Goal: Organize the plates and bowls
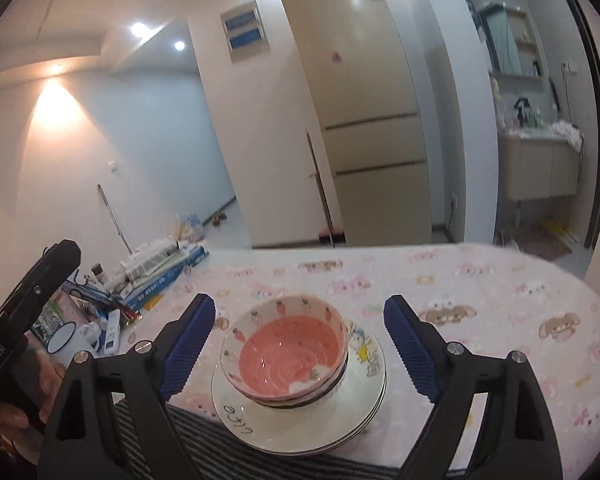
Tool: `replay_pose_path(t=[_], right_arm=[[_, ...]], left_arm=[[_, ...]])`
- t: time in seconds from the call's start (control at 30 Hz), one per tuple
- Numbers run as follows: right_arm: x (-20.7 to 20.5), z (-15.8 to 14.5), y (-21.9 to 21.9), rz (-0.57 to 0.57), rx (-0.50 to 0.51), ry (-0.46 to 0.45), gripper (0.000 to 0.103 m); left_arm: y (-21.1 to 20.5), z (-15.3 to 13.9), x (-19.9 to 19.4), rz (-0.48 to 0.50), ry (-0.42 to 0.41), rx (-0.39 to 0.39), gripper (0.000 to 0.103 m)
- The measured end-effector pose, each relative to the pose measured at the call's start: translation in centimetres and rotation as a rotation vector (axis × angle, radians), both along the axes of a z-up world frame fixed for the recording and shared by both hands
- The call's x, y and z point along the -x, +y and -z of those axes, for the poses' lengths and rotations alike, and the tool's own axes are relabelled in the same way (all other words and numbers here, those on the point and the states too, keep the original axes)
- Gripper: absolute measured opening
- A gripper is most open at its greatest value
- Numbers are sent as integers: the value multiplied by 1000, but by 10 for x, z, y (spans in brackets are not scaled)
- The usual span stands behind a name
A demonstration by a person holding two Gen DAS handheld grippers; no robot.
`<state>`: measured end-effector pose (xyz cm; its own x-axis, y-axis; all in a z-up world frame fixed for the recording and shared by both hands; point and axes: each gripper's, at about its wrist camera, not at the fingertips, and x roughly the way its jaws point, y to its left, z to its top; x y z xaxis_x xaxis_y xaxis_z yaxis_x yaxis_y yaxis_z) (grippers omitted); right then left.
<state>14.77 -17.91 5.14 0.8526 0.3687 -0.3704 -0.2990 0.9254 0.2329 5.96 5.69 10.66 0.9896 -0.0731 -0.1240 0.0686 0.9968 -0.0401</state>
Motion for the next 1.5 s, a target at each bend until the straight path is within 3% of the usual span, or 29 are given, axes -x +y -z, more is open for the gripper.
replay_pose_path(t=[0.07,0.3,0.67,0.93,1.5], right_arm=[[8,-4,-4,10,-22,-45,103],[44,-18,-7,89,10,-269,103],[64,-15,-7,91,24,-322,103],[75,7,-2,101,30,-369,103],[66,51,-2,138,62,-330,103]], left_arm=[[-1,-4,8,-6,-33,-19,103],[-6,-9,17,-22,-74,-63,103],[-17,5,39,2,-132,-77,103],[-26,29,45,28,-112,-89,103],[-18,77,37,-16,-87,-59,103]])
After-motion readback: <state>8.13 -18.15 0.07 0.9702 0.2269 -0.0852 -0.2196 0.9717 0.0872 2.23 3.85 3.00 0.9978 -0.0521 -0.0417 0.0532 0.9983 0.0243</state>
